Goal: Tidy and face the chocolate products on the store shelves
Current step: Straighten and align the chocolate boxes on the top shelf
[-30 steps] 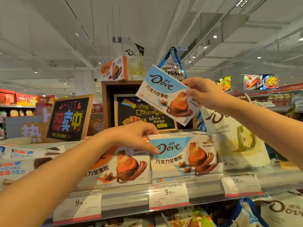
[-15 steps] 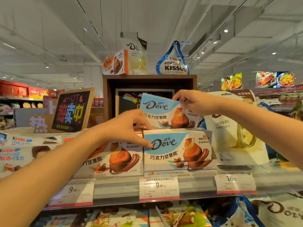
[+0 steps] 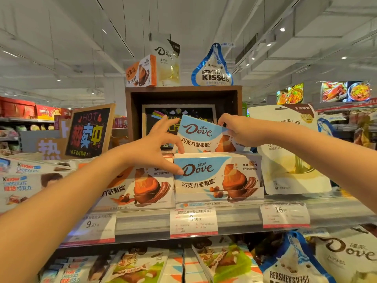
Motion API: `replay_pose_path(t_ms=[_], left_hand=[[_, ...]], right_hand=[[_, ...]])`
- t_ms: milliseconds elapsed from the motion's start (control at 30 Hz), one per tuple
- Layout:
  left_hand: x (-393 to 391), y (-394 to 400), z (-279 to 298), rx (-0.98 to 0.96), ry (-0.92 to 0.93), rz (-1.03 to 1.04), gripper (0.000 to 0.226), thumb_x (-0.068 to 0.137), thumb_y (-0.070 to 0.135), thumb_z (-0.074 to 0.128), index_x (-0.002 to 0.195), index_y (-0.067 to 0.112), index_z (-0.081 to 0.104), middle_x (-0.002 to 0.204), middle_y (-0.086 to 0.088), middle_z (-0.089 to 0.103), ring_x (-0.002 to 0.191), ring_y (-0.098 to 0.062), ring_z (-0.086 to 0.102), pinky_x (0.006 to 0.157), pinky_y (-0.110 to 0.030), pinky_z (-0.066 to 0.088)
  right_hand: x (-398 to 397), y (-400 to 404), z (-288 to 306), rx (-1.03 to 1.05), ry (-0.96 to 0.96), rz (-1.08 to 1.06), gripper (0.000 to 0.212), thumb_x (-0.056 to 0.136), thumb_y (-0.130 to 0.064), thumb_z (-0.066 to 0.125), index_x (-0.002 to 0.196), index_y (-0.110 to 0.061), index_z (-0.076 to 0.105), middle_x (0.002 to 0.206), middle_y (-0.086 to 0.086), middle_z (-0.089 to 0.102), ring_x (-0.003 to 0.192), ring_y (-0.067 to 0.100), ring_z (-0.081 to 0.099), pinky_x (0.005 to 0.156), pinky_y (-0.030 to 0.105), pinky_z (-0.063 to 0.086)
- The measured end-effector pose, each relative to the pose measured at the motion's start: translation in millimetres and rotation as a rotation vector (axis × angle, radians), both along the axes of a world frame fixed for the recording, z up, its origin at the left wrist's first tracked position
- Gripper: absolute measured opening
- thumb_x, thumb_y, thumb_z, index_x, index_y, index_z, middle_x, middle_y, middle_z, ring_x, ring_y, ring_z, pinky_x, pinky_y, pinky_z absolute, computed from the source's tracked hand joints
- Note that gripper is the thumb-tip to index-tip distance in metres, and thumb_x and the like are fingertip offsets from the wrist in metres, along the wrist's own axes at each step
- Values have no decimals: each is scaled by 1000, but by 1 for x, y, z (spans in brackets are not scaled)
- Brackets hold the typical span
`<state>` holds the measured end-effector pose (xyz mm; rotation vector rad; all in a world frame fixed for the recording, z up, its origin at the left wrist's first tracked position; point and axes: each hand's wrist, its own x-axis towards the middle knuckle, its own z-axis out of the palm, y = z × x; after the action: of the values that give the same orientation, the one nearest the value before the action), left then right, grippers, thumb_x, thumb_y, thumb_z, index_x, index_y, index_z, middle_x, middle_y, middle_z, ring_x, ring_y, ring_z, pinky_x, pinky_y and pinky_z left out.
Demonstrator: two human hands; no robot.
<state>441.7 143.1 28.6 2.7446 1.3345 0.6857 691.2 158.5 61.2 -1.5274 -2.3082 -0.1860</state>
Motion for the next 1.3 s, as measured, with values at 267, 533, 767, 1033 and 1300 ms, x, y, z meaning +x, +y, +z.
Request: replay_pose_path(t_ms=[267,533,767,1033,1300], left_hand=[[1,7,3,-60,-45,-49,72,67,35,80,124,31,35,136,27,12,126,0,29,86,-6,41],[0,10,1,-198,-153,-120,75,64,31,81,121,32,32,137,12,37,124,-12,47,85,-29,55],[3,7,0,-175,-207,-122,105,64,24,82,129,45,3,145,8,27,119,-4,44,75,-8,49],[4,5,1,-229,-162,-132,115,72,20,78,128,61,-14,130,30,30,124,-3,39,95,-26,44],[5,5,3,-220,-97,-63,118,73,25,78,142,47,-16,153,12,21,134,-11,36,110,-37,34]], right_hand=[[2,-2,-2,-45,54,-4,44,94,-10,50,133,-17,30,126,8,53,102,18,51,69,27,49],[-1,-7,-19,-83,241,185,68,92,-9,53,144,-40,21,125,-5,44,109,15,53,65,25,58],[-11,-12,-12,-110,279,166,66,92,-7,52,144,-37,24,130,3,50,117,24,53,81,47,56],[-13,-12,-13,-113,189,92,68,88,-4,58,139,-31,22,121,3,48,102,22,56,71,38,56],[-19,-7,-16,-97,100,81,62,88,-8,58,136,-27,24,124,8,50,99,21,56,60,25,50]])
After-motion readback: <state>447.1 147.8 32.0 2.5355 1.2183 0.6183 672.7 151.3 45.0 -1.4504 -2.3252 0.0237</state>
